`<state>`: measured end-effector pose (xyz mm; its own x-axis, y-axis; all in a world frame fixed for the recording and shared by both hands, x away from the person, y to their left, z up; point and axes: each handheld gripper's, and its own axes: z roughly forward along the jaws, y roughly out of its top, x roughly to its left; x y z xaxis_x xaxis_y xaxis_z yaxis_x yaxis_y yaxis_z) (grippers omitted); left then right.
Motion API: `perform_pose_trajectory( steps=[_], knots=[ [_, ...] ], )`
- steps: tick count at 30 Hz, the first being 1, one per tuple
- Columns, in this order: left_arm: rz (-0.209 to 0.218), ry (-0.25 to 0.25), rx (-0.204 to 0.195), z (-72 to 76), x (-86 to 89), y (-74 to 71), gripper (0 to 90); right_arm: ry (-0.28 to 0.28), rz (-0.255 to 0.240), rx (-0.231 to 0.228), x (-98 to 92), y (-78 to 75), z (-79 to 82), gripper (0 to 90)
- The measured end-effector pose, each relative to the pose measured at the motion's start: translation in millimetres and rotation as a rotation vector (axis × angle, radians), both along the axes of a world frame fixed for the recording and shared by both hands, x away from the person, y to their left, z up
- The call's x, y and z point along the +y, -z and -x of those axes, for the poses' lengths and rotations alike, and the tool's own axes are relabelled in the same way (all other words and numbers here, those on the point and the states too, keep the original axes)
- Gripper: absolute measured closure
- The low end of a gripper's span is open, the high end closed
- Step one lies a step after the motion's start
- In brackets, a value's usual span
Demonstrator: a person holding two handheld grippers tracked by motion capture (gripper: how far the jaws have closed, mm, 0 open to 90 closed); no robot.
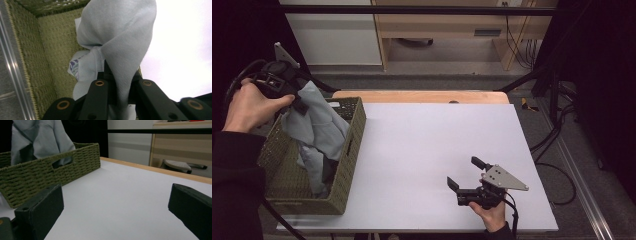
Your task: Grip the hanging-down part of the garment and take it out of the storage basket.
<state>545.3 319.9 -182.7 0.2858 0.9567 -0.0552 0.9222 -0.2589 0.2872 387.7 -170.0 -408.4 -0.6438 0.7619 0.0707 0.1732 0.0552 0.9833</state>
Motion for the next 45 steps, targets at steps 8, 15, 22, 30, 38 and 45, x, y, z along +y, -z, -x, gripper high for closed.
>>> perform_pose_trajectory(
  steps=[8,15,22,30,38,45],
  knots=[
    [-0.010,0.006,-0.018,2.7,-4.1,-14.4,82.7,-0.071,-0.020,-0.009,30.8,-16.1,-13.6,0.3],
    [-0.010,0.007,-0.030,5.8,-3.2,-22.2,82.8,-0.133,-0.021,-0.012,65.3,-26.5,-27.5,0.4],
    [-0.005,0.010,-0.036,7.7,0.8,-24.6,82.7,-0.186,-0.010,-0.009,104.8,-34.9,-44.3,1.1],
    [-0.009,0.006,-0.045,8.3,2.7,-26.6,82.7,-0.248,-0.018,0.002,144.3,-45.4,-58.3,2.6],
    [-0.014,0.010,-0.043,7.4,-0.5,-30.6,82.7,-0.316,-0.028,0.020,183.5,-48.4,-64.0,3.3],
    [-0.019,0.013,-0.043,5.6,-3.6,-29.6,82.7,-0.358,-0.023,0.024,215.6,-49.9,-65.9,3.5]
  ],
)
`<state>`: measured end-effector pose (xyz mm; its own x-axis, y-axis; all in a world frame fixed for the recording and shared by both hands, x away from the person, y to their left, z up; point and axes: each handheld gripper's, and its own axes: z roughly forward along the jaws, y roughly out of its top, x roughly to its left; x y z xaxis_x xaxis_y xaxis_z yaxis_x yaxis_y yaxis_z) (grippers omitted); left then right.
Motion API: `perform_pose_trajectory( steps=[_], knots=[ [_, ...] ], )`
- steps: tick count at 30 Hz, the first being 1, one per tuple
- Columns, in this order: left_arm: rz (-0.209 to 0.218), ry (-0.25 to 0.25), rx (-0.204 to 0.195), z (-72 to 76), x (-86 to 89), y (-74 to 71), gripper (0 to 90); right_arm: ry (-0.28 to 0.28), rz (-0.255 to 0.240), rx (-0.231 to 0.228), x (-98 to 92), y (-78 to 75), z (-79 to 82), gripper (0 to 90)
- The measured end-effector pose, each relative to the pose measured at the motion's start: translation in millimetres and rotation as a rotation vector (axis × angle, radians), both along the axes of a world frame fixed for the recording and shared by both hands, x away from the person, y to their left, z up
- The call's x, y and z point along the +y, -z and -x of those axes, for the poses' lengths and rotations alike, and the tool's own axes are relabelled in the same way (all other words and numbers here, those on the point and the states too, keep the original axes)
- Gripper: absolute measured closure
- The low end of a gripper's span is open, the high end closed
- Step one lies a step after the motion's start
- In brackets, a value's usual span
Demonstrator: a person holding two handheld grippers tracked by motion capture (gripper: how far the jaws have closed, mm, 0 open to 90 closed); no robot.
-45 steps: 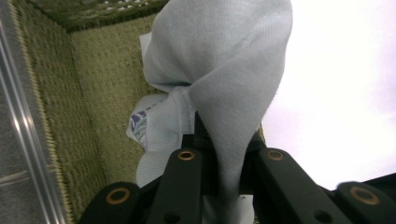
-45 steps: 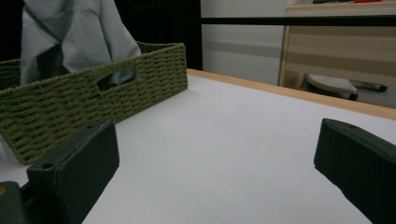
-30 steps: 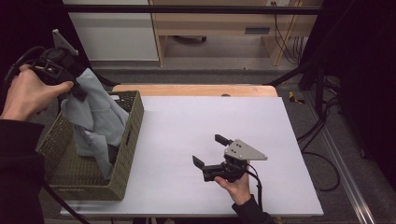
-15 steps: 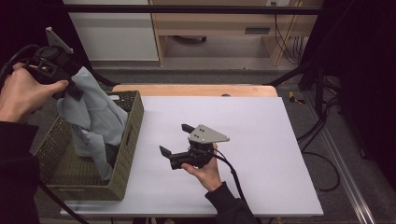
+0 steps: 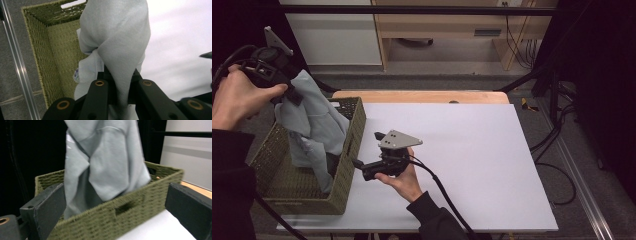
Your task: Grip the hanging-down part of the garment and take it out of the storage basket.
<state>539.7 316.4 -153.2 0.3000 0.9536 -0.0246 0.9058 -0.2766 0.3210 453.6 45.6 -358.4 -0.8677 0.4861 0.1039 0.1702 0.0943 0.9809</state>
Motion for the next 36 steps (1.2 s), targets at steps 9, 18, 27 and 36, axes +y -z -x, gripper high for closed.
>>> perform_pose_trajectory(
  steps=[9,18,27,36],
  knots=[
    [-0.003,0.001,0.004,-0.7,0.9,1.4,82.7,-0.051,0.007,0.010,47.2,6.5,0.7,4.0],
    [-0.002,0.002,0.009,-1.3,-0.4,4.1,82.7,-0.052,0.007,0.049,63.1,15.7,-4.3,4.6],
    [-0.002,-0.002,0.009,-0.4,0.1,2.4,82.7,-0.051,0.019,0.066,79.1,18.8,-10.2,5.5],
    [0.004,0.001,0.007,1.6,-0.5,1.5,82.7,-0.021,0.046,0.046,104.1,20.4,-11.3,5.3]
  ],
)
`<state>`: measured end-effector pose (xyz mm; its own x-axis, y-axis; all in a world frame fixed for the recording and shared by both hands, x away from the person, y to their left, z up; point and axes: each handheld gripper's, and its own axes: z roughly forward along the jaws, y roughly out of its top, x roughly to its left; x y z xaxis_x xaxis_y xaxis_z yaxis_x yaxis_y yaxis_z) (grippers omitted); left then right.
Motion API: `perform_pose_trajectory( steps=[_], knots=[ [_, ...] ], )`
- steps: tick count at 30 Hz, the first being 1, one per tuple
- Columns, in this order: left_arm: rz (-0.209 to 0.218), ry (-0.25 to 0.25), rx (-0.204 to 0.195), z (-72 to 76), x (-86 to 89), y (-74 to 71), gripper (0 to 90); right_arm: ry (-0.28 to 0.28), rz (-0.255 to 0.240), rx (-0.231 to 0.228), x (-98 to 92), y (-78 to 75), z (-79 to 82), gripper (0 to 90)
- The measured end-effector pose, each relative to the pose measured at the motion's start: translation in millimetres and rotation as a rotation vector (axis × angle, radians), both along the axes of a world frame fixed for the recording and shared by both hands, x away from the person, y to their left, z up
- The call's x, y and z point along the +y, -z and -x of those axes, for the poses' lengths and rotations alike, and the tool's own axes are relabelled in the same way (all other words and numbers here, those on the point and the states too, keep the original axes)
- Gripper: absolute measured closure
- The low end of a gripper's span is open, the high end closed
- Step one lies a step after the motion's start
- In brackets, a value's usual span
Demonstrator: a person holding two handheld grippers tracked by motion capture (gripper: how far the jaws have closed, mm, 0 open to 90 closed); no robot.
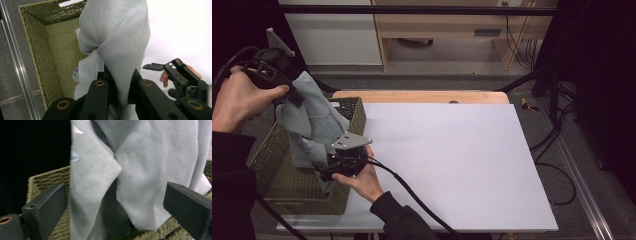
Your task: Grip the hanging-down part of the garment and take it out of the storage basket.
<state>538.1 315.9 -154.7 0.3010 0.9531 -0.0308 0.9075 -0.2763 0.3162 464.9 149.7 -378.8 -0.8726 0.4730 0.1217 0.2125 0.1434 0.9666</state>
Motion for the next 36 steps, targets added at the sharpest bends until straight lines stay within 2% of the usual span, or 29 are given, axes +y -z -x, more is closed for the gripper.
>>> perform_pose_trajectory(
  steps=[1,6,8,9,12,13,14,18,22,23,28,29,34,36],
  knots=[
    [0.002,-0.001,-0.004,1.1,1.3,-0.2,82.7,0.015,0.014,0.013,4.4,1.4,-1.7,5.3],
    [0.006,0.000,-0.001,3.3,3.7,-0.6,82.7,0.038,0.021,0.019,9.8,3.9,-5.8,6.7],
    [0.007,-0.001,0.001,3.7,4.6,-0.2,82.7,0.043,0.022,0.002,10.6,5.4,-8.7,9.9],
    [0.009,0.001,0.003,3.7,4.7,0.2,82.7,0.046,0.025,0.008,10.8,5.8,-9.7,12.3],
    [0.003,0.003,0.006,3.7,3.8,1.4,82.7,0.051,0.038,0.003,12.2,8.4,-12.1,24.9],
    [0.001,0.005,0.005,3.8,3.5,1.4,82.7,0.053,0.049,-0.018,12.4,9.8,-13.6,31.1],
    [0.003,0.006,0.006,4.0,3.0,1.2,82.7,0.052,0.052,0.006,12.5,9.6,-13.0,35.8],
    [0.005,0.012,0.006,5.0,0.9,-0.4,82.7,0.057,0.058,0.008,11.4,10.3,-15.6,63.8],
    [0.005,0.017,0.003,5.2,-0.9,-0.2,82.7,0.050,0.059,0.006,5.8,8.6,-20.8,83.5],
    [0.004,0.018,0.003,5.1,-1.0,-0.1,82.7,0.047,0.057,0.018,5.0,7.8,-20.7,84.2],
    [0.006,0.019,0.001,4.6,-0.5,0.6,82.7,0.016,0.064,0.013,1.3,5.9,-21.2,85.2],
    [0.004,0.017,-0.003,4.8,-0.3,0.7,82.8,0.011,0.061,0.024,0.3,4.9,-20.8,85.3],
    [0.014,0.015,-0.010,6.3,2.3,1.0,82.8,-0.001,0.054,0.019,-7.0,-0.5,-18.9,85.6],
    [0.009,0.014,-0.010,6.3,3.0,1.5,82.8,-0.005,0.050,0.003,-12.5,-3.7,-18.7,85.7]
  ],
)
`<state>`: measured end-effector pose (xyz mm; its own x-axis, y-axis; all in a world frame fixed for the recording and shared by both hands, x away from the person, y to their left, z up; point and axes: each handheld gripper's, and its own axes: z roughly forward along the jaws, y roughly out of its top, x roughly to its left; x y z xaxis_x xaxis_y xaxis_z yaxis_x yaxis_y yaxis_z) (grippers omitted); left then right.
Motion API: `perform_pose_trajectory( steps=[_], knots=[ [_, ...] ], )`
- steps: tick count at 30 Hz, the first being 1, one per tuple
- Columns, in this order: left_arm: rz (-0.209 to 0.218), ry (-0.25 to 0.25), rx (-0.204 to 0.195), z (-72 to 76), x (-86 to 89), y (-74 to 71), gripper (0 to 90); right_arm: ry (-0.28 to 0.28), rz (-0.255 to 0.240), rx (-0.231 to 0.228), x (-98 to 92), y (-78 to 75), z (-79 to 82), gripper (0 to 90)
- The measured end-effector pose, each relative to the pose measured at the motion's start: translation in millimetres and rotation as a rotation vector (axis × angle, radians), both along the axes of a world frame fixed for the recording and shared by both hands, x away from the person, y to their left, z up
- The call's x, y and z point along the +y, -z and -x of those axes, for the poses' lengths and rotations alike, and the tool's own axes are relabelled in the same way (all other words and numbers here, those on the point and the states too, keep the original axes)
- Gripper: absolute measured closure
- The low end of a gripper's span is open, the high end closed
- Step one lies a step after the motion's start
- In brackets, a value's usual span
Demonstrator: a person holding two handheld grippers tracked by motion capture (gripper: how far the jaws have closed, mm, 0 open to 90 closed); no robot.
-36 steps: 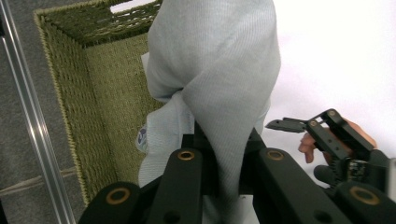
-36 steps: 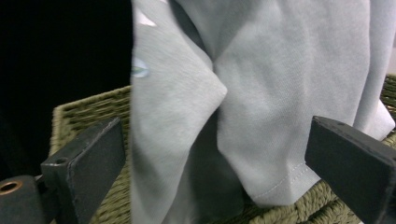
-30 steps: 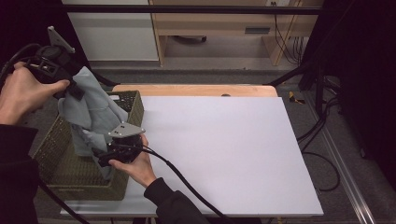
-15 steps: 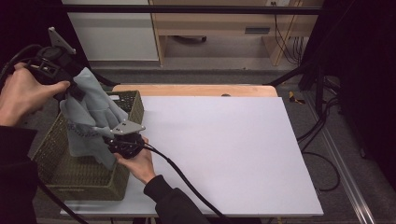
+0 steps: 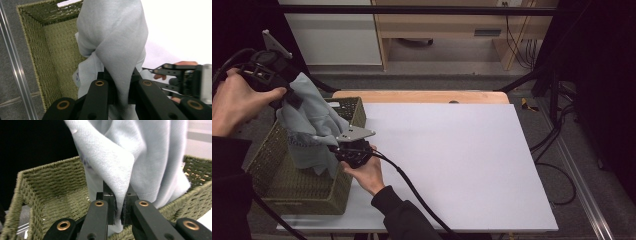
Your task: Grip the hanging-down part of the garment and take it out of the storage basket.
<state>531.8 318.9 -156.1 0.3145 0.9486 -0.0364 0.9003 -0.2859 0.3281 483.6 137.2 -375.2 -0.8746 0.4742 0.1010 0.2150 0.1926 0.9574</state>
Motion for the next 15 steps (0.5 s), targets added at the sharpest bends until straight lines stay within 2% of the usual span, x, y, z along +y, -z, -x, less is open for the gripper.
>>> perform_pose_trajectory(
  steps=[3,6,15],
  knots=[
    [0.004,0.000,-0.004,0.4,0.6,0.8,82.7,-0.001,-0.022,0.005,-8.5,-8.1,1.9,85.9],
    [0.006,-0.003,-0.004,0.8,1.5,0.5,82.8,-0.004,-0.038,-0.009,-21.0,-19.2,2.0,86.1],
    [0.013,0.000,-0.011,0.9,0.7,1.0,82.8,0.012,-0.040,-0.049,-48.6,-39.4,2.3,86.3]
  ],
)
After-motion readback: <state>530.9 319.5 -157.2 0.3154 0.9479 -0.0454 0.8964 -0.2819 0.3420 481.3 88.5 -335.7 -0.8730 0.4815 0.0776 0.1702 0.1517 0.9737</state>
